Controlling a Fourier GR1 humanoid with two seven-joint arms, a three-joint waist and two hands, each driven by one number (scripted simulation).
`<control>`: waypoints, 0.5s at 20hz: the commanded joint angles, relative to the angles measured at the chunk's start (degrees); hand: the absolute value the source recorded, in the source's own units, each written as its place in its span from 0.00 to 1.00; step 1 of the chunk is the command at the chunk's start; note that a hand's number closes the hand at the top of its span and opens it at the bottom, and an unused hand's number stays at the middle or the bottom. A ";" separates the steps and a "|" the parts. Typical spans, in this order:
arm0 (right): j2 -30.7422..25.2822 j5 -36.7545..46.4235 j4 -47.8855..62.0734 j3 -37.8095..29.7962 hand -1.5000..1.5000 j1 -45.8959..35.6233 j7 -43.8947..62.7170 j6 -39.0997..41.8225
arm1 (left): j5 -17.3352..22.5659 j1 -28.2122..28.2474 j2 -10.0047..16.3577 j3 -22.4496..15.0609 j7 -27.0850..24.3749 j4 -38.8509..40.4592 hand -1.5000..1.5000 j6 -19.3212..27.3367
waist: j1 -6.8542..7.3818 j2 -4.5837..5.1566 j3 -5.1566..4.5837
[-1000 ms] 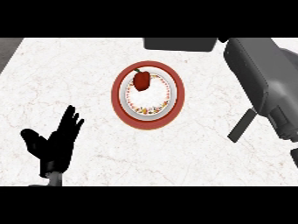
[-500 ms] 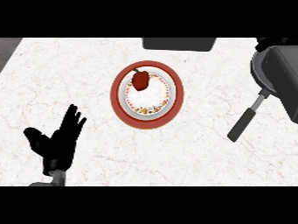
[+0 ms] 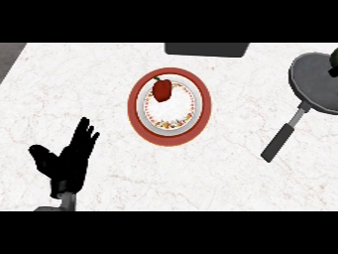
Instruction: Pick the squash from the plate and place it in the pan
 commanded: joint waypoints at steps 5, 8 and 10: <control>-3.80 -7.11 4.83 -6.97 0.00 4.45 -6.93 6.61 | 0.10 0.67 0.51 0.26 0.95 0.79 0.50 -0.35 | 0.89 0.73 0.07; -4.57 -7.85 3.75 -7.75 0.00 7.38 -11.45 3.57 | 0.13 0.47 0.56 -0.24 1.78 0.38 0.50 -0.74 | 0.76 0.63 0.08; -3.68 -7.87 2.58 -7.86 0.00 7.83 -12.77 0.18 | 0.95 -0.79 0.78 0.50 2.49 -0.02 0.50 -1.04 | 1.25 0.79 0.11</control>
